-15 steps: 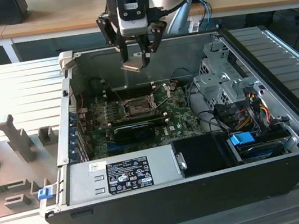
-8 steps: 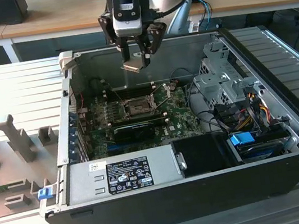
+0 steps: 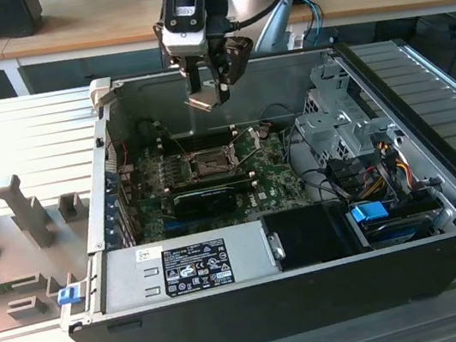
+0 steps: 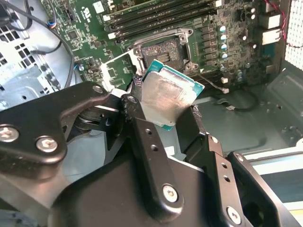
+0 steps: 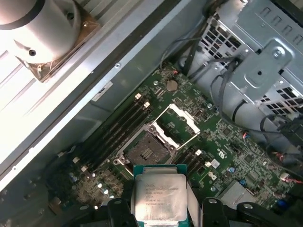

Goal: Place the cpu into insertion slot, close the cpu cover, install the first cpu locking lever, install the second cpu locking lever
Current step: 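Place the cpu into insertion slot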

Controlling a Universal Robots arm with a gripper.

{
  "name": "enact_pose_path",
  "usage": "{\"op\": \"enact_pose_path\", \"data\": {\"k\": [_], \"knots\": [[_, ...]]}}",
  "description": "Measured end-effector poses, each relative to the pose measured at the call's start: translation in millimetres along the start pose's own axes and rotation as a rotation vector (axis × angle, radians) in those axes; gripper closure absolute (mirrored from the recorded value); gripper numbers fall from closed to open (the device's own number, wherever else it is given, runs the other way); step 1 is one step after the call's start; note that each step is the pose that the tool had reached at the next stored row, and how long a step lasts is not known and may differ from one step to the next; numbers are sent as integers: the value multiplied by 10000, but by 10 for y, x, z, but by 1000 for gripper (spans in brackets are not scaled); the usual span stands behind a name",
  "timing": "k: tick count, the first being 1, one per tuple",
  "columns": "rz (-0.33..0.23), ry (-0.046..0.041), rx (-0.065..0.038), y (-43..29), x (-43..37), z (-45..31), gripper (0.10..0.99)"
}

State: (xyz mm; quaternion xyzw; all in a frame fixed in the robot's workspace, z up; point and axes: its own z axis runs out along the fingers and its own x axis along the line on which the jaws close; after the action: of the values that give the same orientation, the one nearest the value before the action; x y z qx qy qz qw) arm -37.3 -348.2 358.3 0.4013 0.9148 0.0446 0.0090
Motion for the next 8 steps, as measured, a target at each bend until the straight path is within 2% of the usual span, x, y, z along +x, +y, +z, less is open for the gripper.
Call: {"op": "enact_pose_path", "data": {"k": [8], "knots": [[965, -86, -19, 0, 0, 2, 557]]}}
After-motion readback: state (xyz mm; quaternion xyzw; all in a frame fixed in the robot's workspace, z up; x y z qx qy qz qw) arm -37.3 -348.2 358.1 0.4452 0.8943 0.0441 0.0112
